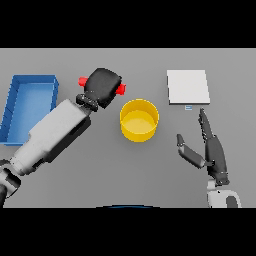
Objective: Pick up the red beaker and tilt it to pour out 1 green nut into yellow bowl. Pick up the yellow bowl and place it on the metallic measuring scale.
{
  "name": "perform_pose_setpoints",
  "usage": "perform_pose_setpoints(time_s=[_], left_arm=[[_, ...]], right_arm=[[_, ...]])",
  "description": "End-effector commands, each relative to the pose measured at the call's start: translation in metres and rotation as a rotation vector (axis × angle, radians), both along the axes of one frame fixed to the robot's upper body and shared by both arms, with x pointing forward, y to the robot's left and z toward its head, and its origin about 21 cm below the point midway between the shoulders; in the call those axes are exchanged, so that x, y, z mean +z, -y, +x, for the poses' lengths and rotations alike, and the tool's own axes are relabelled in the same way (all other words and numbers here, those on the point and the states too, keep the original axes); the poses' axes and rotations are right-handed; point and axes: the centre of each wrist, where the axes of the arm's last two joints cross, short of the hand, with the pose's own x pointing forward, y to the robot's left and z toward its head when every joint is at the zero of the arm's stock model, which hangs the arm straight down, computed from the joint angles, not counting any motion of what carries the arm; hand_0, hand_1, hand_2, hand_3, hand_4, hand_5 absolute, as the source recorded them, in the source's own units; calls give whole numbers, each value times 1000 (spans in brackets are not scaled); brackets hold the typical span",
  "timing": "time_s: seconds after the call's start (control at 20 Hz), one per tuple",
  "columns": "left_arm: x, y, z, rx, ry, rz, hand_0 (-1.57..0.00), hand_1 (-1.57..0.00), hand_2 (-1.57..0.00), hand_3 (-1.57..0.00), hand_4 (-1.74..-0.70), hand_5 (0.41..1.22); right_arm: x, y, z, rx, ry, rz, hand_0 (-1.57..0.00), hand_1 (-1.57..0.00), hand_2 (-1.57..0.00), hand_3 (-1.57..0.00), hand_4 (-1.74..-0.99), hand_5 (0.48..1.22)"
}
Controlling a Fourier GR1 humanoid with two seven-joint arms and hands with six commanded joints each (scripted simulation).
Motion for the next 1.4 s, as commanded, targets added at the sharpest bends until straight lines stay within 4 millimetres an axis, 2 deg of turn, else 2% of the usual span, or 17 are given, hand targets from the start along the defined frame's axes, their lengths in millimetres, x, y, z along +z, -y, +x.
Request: perform_pose_setpoints(time_s=[0.0,0.1,0.25,0.35,0.4,0.5,0.7,0.8,0.9,1.15,1.35], left_arm=[[8,4,3,-20,3,58,-1571,-1571,-1571,-1391,-1687,1211],[9,18,1,-79,1,151,-1571,-1571,-1571,-1277,-1701,1215],[10,31,3,-173,7,293,-1571,-1571,-1571,-1420,-1718,1218],[4,36,0,-215,20,383,-1571,-1571,-1571,-1475,-1726,1219],[8,40,2,-223,26,437,-1571,-1571,-1571,-1494,-1729,1219],[4,45,-1,-250,44,527,-1571,-1571,-1571,-1522,-1734,1220],[6,55,0,-298,95,675,-1571,-1571,-1571,-1551,-1738,1221],[10,59,4,-321,125,721,-1571,-1571,-1571,-1558,-1739,1221],[13,62,6,-331,143,775,-1571,-1571,-1571,-1563,-1738,1221],[18,79,10,-385,169,931,-1571,-1571,-1571,-1568,-1735,1221],[18,82,10,-443,209,1024,-1571,-1571,-1571,-1570,-1735,1221]], right_arm=[[-1,-2,-1,-1,6,14,1,1,1,1,-1287,690],[-3,-1,0,-15,8,18,1,1,1,1,-1292,678],[-7,-5,0,-19,-8,67,1,1,1,1,-1294,657],[-6,4,0,-25,4,64,1,1,1,1,-1291,648],[-5,4,0,-25,9,62,1,1,1,1,-1290,644],[-5,-1,-1,-27,10,61,1,1,1,1,-1291,634],[-4,0,1,-40,-5,52,1,1,1,1,-1286,618],[-7,-7,-4,-43,-7,44,1,1,1,1,-1276,600],[-5,-2,-2,-57,-11,33,1,1,1,1,-1270,588],[-6,-5,2,-64,-14,11,1,1,1,1,-1216,585],[-10,-3,0,-50,14,-1,1,1,1,1,-1210,592]])
